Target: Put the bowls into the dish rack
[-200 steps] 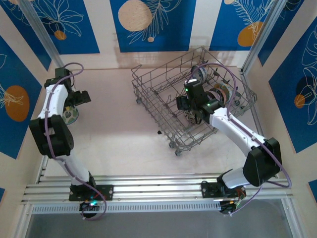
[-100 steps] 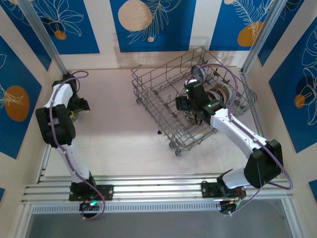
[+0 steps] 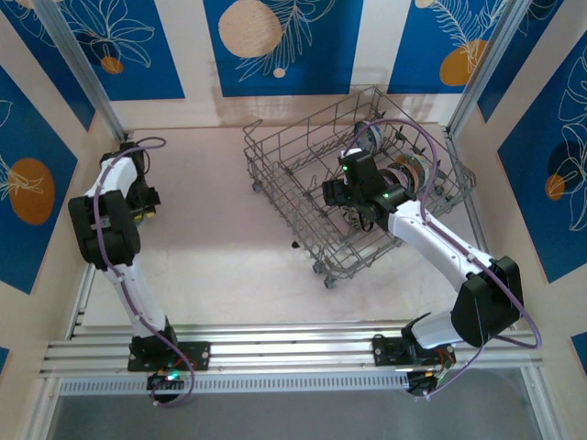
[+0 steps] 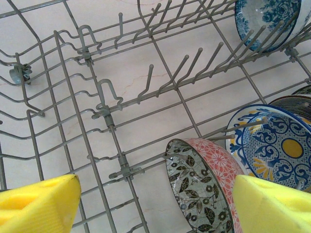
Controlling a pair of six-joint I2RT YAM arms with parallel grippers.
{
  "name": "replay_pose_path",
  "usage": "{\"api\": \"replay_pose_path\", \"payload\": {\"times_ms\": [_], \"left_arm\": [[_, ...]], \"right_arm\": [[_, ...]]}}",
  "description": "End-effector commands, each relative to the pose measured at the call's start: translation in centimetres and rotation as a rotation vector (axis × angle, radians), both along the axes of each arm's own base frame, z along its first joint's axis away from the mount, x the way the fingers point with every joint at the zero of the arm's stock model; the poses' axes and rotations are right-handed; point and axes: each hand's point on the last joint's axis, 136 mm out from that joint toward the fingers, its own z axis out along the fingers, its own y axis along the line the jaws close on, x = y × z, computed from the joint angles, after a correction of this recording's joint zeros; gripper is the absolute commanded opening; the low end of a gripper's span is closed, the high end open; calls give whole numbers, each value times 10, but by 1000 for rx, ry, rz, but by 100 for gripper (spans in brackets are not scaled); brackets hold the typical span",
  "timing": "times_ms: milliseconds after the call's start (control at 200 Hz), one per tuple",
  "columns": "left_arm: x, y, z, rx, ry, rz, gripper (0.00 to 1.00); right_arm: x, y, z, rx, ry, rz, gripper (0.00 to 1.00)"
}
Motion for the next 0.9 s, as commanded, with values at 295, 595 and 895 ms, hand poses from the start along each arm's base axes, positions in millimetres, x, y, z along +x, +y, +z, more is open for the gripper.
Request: {"api": "replay_pose_path", "payload": {"times_ms": [295,595,895], "left_arm": [[-35,-72,5,-155,44,-86,14],[-49,-124,6,-167,107,-221,15],[-55,-139,12,-132,121,-269,25]], "right_arm": [[-5,8,-9,32,21,21,81],[-10,5,-7,37,12,21,82],[-17,-1,-7,41,13,21,82]]}}
